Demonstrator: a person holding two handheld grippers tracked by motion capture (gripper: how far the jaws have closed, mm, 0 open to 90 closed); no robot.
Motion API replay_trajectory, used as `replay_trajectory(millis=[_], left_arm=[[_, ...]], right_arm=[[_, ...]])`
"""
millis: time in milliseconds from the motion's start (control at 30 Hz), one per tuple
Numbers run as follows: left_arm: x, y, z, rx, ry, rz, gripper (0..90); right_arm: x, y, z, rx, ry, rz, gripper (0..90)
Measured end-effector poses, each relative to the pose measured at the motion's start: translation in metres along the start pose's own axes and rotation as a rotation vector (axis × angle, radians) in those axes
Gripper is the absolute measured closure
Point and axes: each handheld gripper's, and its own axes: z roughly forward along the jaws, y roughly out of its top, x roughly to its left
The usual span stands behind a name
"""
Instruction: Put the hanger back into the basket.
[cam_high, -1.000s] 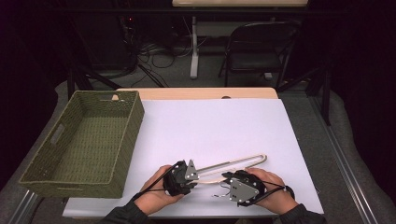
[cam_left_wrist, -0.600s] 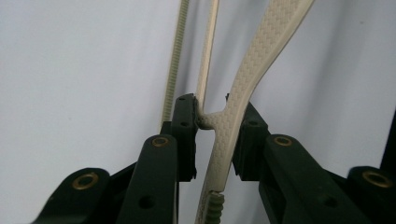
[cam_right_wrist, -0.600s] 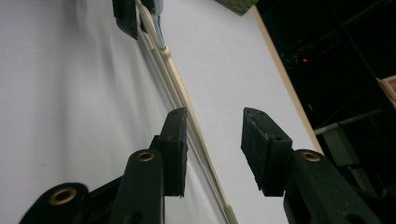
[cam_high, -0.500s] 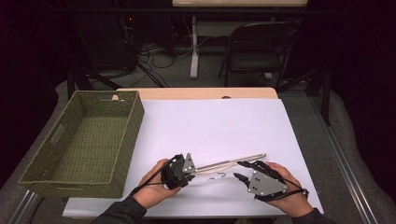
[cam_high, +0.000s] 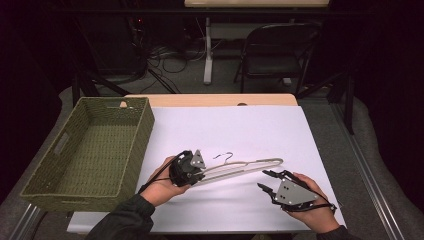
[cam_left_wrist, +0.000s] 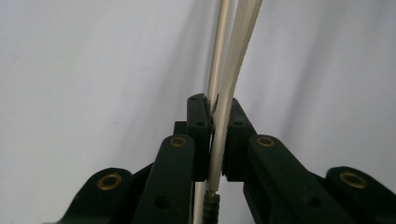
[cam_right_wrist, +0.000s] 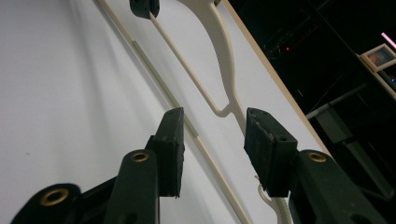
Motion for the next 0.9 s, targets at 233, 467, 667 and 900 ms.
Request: replay_trajectory(millis=[233,467,667,900], left_arm=[[-0.001,0.0,-0.005,-0.005,0.009,0.011,87.0],[0.005,-0.001,-0.018,-0.02,0.019,-0.064,87.2],[0.009,-0.006,-0.035,-0.062,0.026,-0.129,87.3],[0.009,-0.014,-0.065,-0.15,0.042,-0.201,87.3]], right_arm=[[-0.002,-0.006,0.002,0.004,-0.005,0.016,57.8],[-0.003,-0.011,0.004,0.012,-0.022,0.03,57.9],[-0.003,-0.012,0.004,0.012,-0.031,0.035,57.8],[-0.004,-0.014,0.003,0.009,-0.041,0.049,57.8]])
